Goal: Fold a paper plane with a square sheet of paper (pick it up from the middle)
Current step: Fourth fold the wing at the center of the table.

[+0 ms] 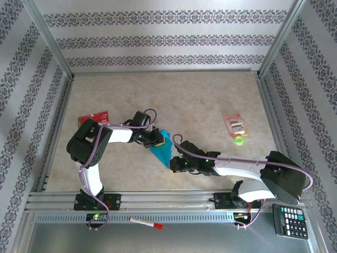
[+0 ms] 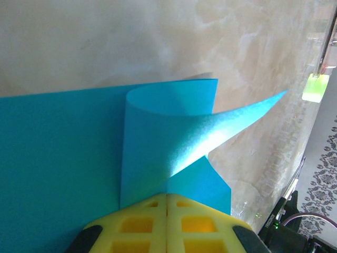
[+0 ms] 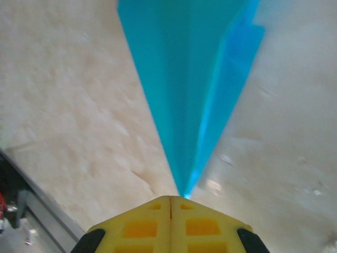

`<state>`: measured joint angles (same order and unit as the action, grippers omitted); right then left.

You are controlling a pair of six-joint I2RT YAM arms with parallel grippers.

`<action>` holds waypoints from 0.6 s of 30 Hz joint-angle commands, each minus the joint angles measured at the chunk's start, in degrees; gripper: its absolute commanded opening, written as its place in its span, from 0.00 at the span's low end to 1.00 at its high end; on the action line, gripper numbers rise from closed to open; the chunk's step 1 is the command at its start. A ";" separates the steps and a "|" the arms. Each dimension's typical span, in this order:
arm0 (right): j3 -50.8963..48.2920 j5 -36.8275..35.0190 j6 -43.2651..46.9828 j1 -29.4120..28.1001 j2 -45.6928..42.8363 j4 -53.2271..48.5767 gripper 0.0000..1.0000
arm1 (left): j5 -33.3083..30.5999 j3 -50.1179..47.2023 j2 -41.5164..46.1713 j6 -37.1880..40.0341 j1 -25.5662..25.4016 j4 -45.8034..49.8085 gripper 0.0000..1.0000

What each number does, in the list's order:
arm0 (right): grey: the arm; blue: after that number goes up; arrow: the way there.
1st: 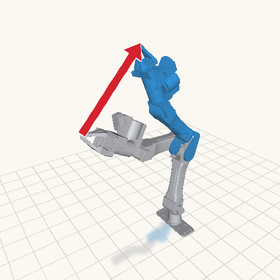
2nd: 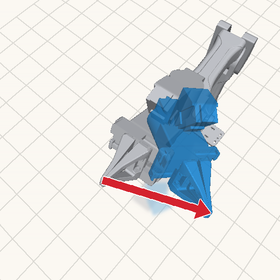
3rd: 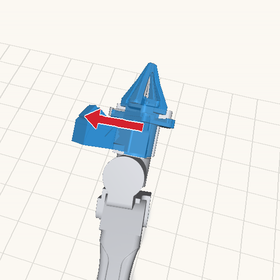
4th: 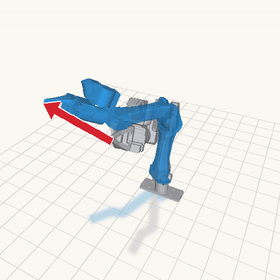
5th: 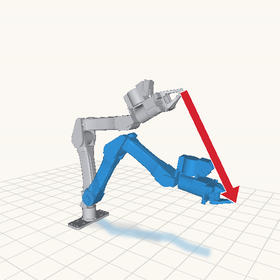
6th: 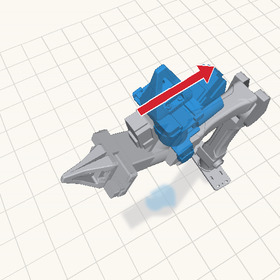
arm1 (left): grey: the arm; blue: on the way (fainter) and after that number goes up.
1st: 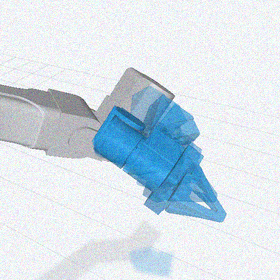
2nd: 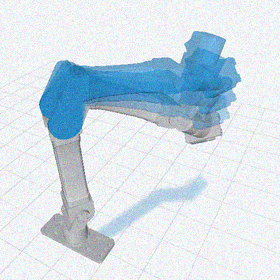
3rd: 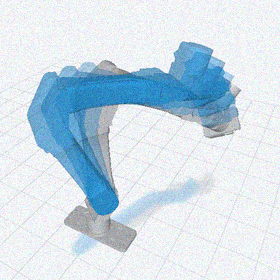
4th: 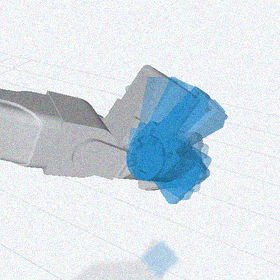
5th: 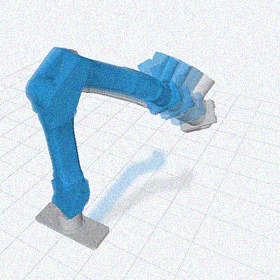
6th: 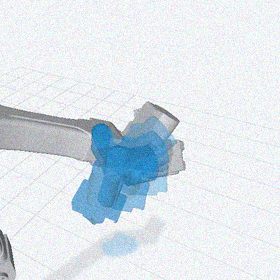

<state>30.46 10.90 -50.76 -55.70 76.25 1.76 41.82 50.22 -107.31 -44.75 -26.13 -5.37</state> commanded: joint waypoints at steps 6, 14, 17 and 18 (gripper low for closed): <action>7.72 4.81 3.16 3.19 9.33 1.66 0.02 | -5.25 -0.68 -1.15 2.02 1.13 5.70 0.07; 9.47 6.15 4.62 5.07 14.91 1.06 0.02 | -5.06 -0.65 -1.15 2.00 1.17 5.72 0.07; 8.26 6.34 4.55 5.34 16.07 1.27 0.01 | -5.00 -0.63 -1.24 1.91 1.12 5.62 0.07; 7.69 6.52 4.41 5.34 16.37 1.60 0.01 | -4.99 -0.56 -1.20 1.86 1.13 5.56 0.07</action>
<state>39.00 16.23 -47.55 -50.76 91.50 3.20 41.82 50.26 -107.31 -44.75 -26.13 -5.28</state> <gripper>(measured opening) 0.040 0.068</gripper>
